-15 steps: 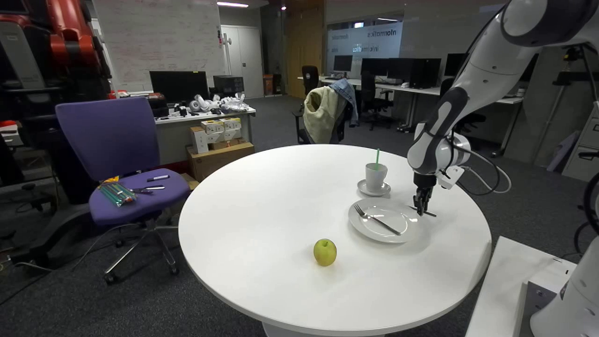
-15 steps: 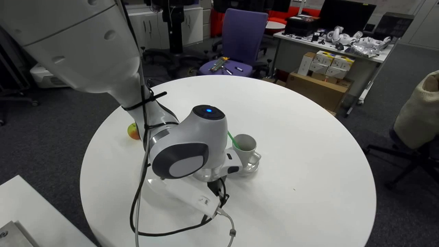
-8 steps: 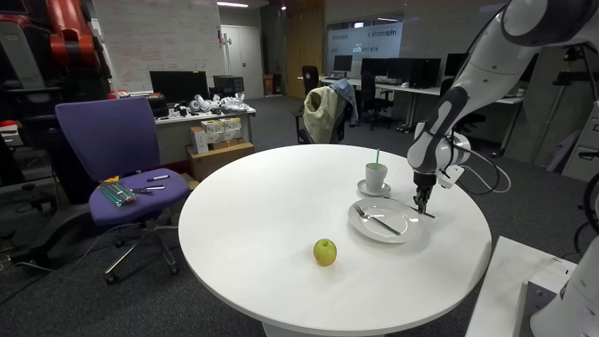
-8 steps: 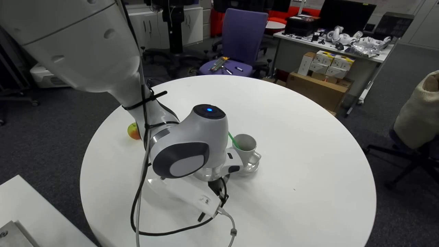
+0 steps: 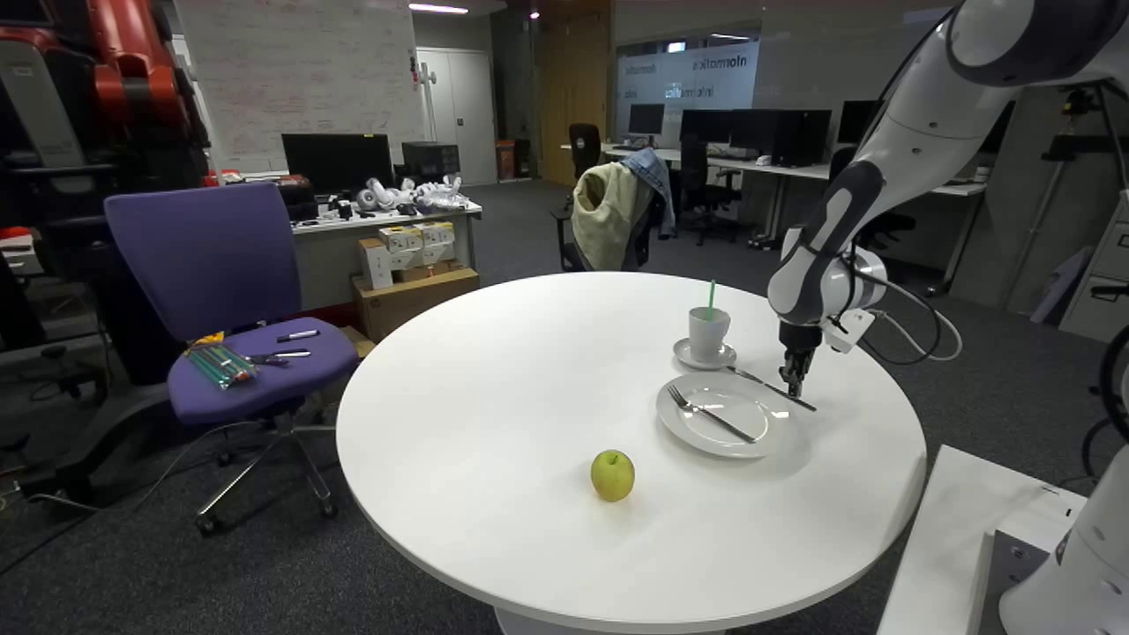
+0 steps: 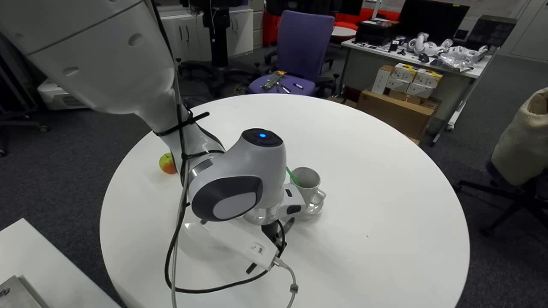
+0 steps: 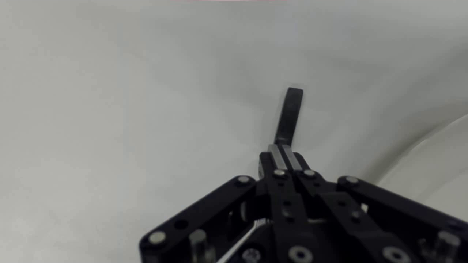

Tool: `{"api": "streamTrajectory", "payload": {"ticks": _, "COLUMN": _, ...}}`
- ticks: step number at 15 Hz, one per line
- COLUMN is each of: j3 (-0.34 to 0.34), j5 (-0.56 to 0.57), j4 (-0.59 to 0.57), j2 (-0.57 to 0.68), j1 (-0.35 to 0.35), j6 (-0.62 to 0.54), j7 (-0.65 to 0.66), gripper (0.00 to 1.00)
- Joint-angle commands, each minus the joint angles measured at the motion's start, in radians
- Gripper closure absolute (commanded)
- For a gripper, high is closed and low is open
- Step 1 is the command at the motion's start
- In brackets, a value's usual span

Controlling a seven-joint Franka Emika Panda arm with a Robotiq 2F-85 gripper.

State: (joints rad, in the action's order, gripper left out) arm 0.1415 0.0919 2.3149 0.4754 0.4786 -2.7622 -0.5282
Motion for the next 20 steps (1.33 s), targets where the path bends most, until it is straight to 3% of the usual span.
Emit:
{"api": "streamTrajectory", "payload": {"ticks": 1, "j3": -0.020, "j5": -0.012, "j4": 0.033, "j2": -0.045, "j1": 0.029, "j6": -0.011, "j7": -0.040, "gripper": 0.74}}
{"api": "streamTrajectory", "payload": {"ticks": 3, "j3": -0.018, "j5": -0.011, "j4": 0.031, "j2": -0.042, "j1": 0.026, "j6": -0.010, "j7": -0.036, "gripper": 0.66}}
{"api": "streamTrajectory", "payload": {"ticks": 10, "j3": -0.069, "j5": -0.057, "j4": 0.017, "j2": -0.031, "j1": 0.075, "j6": 0.001, "j7": -0.097, "gripper": 0.13}}
{"api": "streamTrajectory", "payload": {"ticks": 11, "j3": -0.078, "j5": -0.072, "j4": 0.016, "j2": -0.030, "j1": 0.083, "j6": 0.001, "j7": -0.112, "gripper": 0.44}}
{"api": "streamTrajectory", "payload": {"ticks": 12, "j3": -0.086, "j5": -0.086, "j4": 0.015, "j2": -0.029, "j1": 0.091, "j6": 0.002, "j7": -0.127, "gripper": 0.52}}
{"api": "streamTrajectory", "payload": {"ticks": 14, "j3": -0.098, "j5": -0.106, "j4": 0.012, "j2": -0.027, "j1": 0.102, "j6": 0.004, "j7": -0.147, "gripper": 0.58}}
{"api": "streamTrajectory", "payload": {"ticks": 18, "j3": -0.109, "j5": -0.127, "j4": 0.011, "j2": -0.025, "j1": 0.112, "j6": 0.005, "j7": -0.165, "gripper": 0.90}}
{"api": "streamTrajectory", "payload": {"ticks": 20, "j3": -0.112, "j5": -0.132, "j4": 0.010, "j2": -0.025, "j1": 0.114, "j6": 0.005, "j7": -0.167, "gripper": 1.00}}
